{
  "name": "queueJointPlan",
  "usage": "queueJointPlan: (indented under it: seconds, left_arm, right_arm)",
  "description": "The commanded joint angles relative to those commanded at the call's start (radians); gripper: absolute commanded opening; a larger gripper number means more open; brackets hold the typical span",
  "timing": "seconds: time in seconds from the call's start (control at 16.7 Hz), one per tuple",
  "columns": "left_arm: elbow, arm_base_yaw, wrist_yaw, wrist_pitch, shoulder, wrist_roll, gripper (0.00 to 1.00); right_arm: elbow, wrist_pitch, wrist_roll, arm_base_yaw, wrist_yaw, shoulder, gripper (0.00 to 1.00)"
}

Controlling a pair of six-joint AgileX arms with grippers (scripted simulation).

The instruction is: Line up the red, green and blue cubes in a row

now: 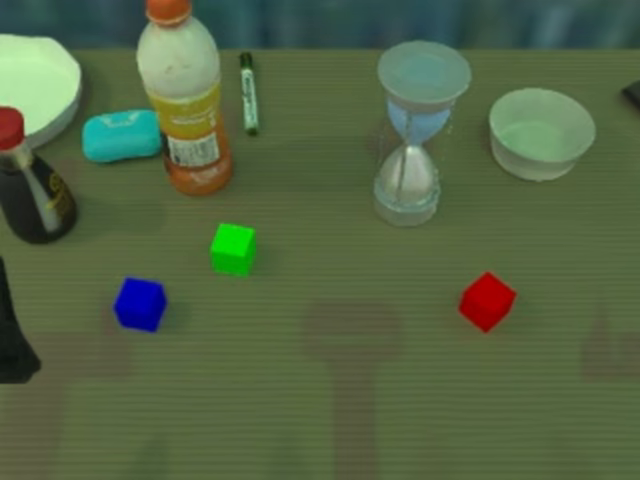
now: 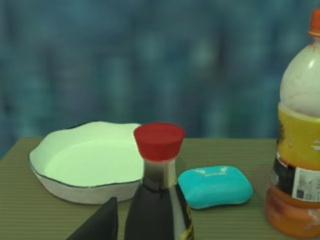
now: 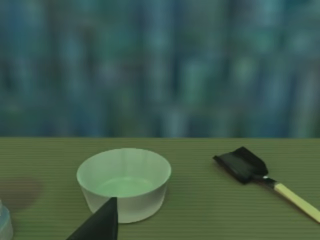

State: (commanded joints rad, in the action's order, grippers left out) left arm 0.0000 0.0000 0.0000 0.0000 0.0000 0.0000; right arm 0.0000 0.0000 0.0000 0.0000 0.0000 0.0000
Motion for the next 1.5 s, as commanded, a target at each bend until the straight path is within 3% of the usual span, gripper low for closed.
queueJointPlan:
  seconds: [0.24,0.48,1.2,1.5]
  left_arm:
    - [0.000,0.000,0.000,0.000,0.000,0.000,1.00]
    - [0.000,0.000,0.000,0.000,0.000,0.000,1.00]
    - [0.000,0.000,0.000,0.000,0.000,0.000,1.00]
    - [0.000,0.000,0.000,0.000,0.000,0.000,1.00]
  right_arm:
    - [0.030,-0.020,-0.005,0.010,-0.001,0.031,1.00]
    - [0.201,-0.133,-0.036,0.060,-0.002,0.219,1.00]
    - [1.043,-0.745,-0.205,0.308,0.004,1.438,1.00]
    - [1.343,-0.949,-0.263,0.396,0.003,1.824,1.00]
